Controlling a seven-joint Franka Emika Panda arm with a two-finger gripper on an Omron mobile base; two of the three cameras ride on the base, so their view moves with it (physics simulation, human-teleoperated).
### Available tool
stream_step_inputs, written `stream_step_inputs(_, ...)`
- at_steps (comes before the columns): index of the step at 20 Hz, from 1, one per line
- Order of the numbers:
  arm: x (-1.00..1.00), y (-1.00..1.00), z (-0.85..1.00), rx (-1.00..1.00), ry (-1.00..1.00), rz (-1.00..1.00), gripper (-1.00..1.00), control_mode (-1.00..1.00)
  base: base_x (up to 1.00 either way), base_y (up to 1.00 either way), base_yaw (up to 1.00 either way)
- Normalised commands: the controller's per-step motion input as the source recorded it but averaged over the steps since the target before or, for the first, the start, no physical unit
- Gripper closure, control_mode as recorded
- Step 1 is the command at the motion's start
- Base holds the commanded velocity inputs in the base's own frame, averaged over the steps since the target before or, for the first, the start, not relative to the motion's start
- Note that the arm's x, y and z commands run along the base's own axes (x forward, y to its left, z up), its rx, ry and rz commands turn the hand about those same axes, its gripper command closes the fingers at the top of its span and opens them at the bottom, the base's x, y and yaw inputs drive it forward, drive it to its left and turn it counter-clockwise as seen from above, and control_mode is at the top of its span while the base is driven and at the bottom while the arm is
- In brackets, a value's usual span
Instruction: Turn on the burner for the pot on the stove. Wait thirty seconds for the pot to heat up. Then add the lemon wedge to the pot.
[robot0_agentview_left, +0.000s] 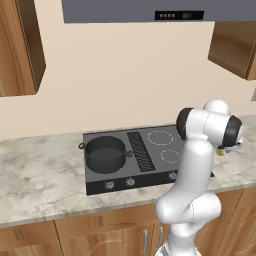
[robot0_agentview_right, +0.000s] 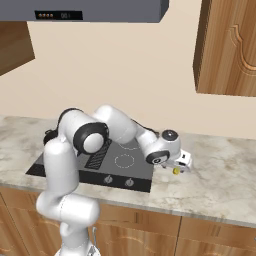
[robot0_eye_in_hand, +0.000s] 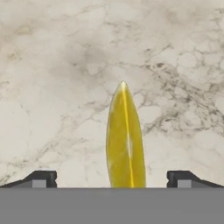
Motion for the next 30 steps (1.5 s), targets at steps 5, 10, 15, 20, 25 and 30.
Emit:
stream_step_inputs(5,0.2,-0.32,-0.21,0.0,-0.08,0.0,-1.0,-1.0,0.0,0.0,0.0)
stream_step_inputs(10,0.23,-0.28,-0.27,0.0,-0.01,0.0,-1.0,-1.0,0.0,0.0,0.0)
stream_step_inputs(15,0.09,-0.06,-0.36,0.0,0.0,0.0,1.0,-1.0,0.0,0.0,0.0)
stream_step_inputs(20,-0.02,0.16,-0.23,-0.01,0.0,0.0,1.0,-1.0,0.0,0.0,0.0)
stream_step_inputs(25,-0.36,0.84,0.05,-0.09,-0.09,0.05,1.0,-1.0,0.0,0.0,0.0)
stream_step_inputs(30,-0.37,0.17,0.71,-0.02,-0.01,0.12,1.0,-1.0,0.0,0.0,0.0)
